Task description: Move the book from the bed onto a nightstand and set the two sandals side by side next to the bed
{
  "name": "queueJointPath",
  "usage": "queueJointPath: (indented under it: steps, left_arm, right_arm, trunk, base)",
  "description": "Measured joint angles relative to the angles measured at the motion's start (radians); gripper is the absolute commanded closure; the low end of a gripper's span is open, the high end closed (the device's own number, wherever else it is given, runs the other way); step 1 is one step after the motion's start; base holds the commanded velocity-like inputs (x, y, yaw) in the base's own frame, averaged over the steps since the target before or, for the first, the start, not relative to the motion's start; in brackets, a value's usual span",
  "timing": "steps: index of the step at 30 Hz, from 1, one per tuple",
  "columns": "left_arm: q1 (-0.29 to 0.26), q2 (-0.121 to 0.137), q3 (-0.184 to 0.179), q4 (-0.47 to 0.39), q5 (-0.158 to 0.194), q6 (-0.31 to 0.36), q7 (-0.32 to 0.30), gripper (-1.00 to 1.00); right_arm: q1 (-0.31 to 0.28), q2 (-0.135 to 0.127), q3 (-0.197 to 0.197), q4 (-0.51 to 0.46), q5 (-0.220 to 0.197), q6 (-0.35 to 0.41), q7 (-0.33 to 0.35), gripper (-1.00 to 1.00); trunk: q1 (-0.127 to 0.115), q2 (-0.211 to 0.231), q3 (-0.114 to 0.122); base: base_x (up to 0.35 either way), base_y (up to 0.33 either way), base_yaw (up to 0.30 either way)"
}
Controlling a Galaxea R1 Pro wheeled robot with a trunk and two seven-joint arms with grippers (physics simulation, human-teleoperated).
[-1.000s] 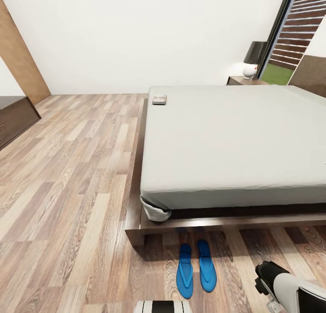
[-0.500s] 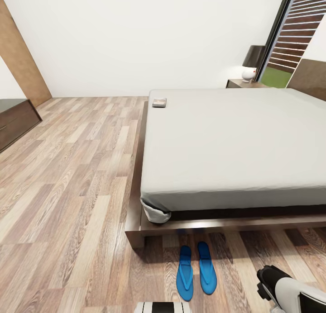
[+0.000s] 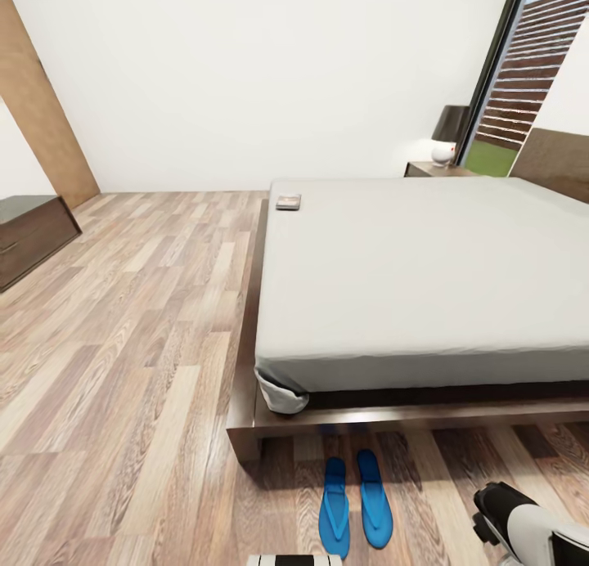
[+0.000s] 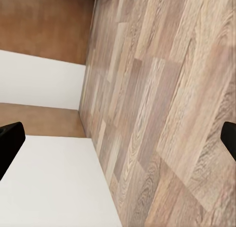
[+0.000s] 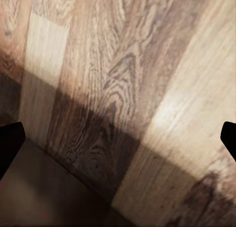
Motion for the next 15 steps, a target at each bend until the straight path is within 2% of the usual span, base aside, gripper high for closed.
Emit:
queueJointPath:
  steps: [10, 15]
  left_arm:
    - [0.000, 0.000, 0.000, 0.000, 0.000, -0.001, -0.013, -1.00]
    - [0.001, 0.000, 0.000, 0.000, -0.001, -0.001, -0.025, -1.00]
  right_arm:
    - [0.001, -0.008, 0.001, 0.005, 0.001, 0.007, -0.046, -1.00]
    - [0.001, -0.009, 0.001, 0.007, 0.000, 0.008, -0.053, -1.00]
  trunk:
    - [-0.004, 0.002, 0.039]
    - [-0.004, 0.002, 0.039]
  base:
    - [0.000, 0.000, 0.000]
    - [0.000, 0.000, 0.000]
